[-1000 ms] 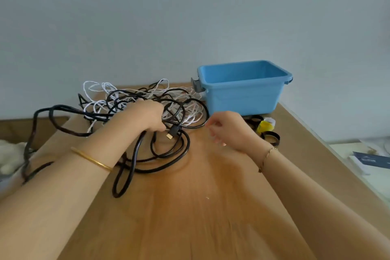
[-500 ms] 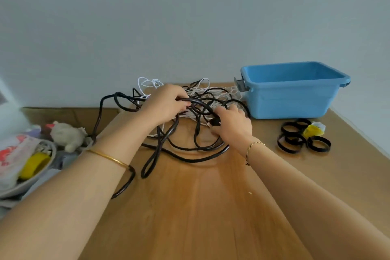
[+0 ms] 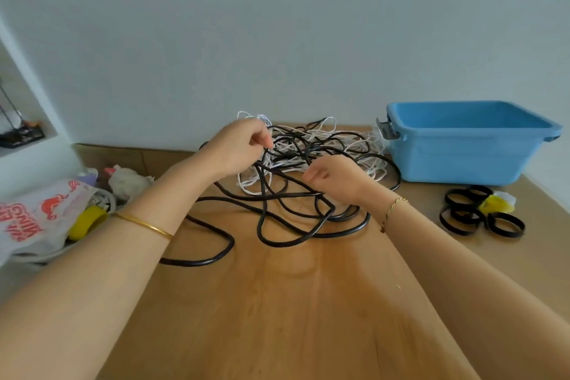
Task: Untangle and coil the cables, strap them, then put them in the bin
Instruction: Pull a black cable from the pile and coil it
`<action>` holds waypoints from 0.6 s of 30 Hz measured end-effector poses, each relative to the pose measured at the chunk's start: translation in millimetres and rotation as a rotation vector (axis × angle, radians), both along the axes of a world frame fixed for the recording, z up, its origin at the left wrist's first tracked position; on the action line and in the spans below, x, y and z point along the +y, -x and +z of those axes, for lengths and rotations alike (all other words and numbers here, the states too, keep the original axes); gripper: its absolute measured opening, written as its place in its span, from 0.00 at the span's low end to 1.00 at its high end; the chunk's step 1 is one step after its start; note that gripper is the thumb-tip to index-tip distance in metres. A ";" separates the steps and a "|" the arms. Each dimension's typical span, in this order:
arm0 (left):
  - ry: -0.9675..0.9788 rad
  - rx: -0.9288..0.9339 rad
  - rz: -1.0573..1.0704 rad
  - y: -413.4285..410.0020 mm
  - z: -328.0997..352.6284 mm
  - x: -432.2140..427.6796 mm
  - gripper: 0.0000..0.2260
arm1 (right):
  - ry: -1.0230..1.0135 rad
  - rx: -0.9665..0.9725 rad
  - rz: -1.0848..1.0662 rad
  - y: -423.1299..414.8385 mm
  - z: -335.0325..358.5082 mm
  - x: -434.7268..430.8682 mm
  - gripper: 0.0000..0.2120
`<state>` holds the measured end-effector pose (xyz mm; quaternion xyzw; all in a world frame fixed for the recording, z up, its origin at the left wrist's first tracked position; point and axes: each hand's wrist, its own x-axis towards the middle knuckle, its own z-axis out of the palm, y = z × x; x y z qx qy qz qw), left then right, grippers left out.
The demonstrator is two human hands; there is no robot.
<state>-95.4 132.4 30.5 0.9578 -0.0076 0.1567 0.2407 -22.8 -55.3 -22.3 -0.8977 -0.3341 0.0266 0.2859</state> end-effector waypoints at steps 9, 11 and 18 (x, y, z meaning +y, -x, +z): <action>-0.280 0.461 -0.245 -37.7 -23.7 -57.6 0.19 | -0.311 -0.071 -0.490 -20.0 -19.8 -52.8 0.13; -0.385 0.564 -0.272 -50.6 -36.1 -71.4 0.19 | -0.262 0.008 -0.491 -27.5 -25.9 -64.3 0.14; 0.047 0.554 -0.183 -69.4 -18.0 -70.0 0.09 | -0.265 0.081 -0.442 -35.9 -27.6 -70.9 0.08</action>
